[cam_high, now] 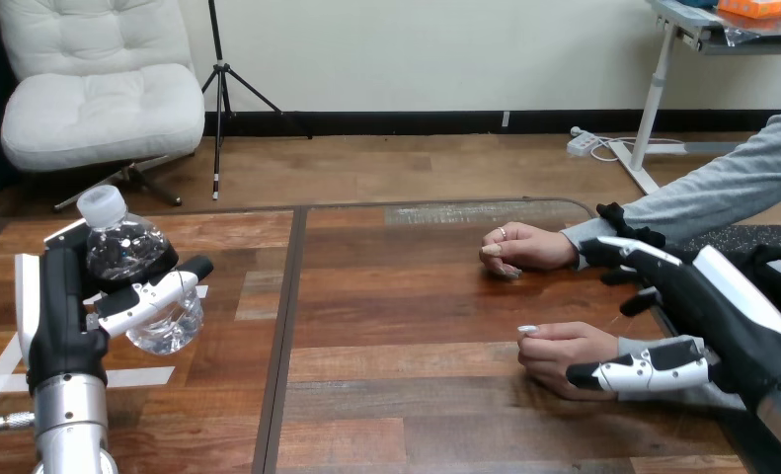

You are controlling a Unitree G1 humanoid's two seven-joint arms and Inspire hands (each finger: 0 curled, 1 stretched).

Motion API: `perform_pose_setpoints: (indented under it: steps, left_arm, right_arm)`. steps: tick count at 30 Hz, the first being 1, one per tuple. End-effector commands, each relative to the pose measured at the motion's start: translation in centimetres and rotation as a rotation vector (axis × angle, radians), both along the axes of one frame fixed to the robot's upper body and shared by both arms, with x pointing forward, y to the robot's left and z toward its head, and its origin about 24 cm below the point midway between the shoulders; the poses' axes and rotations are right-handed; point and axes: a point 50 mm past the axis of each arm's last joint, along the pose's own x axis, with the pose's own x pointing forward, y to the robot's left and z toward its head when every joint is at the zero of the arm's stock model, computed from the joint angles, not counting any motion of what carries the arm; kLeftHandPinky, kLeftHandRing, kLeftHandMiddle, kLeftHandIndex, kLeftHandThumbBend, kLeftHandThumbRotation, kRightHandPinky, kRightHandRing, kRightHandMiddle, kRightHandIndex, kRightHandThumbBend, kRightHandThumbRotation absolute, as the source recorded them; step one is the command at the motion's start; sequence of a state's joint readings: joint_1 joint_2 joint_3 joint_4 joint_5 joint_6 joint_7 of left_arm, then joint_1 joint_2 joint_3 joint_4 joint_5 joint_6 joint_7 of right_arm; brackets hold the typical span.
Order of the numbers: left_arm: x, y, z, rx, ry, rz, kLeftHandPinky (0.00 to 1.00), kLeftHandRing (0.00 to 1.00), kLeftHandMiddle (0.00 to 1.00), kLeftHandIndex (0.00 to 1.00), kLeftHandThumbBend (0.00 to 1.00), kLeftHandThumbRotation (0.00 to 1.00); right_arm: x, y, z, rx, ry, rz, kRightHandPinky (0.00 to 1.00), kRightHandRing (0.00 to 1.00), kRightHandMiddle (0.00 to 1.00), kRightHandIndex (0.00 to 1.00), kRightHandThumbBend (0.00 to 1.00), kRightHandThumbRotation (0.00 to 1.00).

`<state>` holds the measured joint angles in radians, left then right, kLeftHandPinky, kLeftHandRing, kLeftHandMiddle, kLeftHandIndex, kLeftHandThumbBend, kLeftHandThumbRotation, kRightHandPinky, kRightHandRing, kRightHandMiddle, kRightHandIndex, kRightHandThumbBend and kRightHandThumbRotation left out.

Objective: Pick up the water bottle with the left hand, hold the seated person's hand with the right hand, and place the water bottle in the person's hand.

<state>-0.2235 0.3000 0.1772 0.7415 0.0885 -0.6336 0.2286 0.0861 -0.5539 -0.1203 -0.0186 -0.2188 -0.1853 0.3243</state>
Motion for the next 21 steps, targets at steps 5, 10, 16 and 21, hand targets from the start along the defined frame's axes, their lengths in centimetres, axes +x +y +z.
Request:
perform_pose_setpoints:
  steps: [5, 10, 16, 21]
  left_arm:
    - [1.07, -0.4, 2.19, 0.004, -0.1, -0.017, 0.26, 0.31, 0.36, 0.38, 0.74, 0.0]
    - [1.0, -0.38, 2.2, 0.013, -0.104, -0.016, 0.26, 0.31, 0.36, 0.38, 0.74, 0.0]
    - [0.93, -0.34, 2.12, 0.004, -0.103, -0.018, 0.26, 0.31, 0.36, 0.38, 0.74, 0.0]
    - [0.89, -0.28, 2.05, 0.001, -0.103, -0.02, 0.26, 0.31, 0.37, 0.38, 0.73, 0.0]
  right_arm:
    - [1.61, -0.49, 2.06, -0.049, -0.103, -0.001, 0.7, 0.84, 0.87, 0.86, 0.87, 0.18]
    - [1.78, -0.58, 1.98, -0.058, -0.098, -0.008, 0.7, 0.84, 0.87, 0.86, 0.87, 0.17]
    - [1.95, -0.78, 1.9, -0.07, -0.089, -0.014, 0.7, 0.84, 0.87, 0.86, 0.88, 0.18]
    - [2.08, -0.92, 1.84, -0.068, -0.08, -0.014, 0.71, 0.84, 0.88, 0.87, 0.88, 0.18]
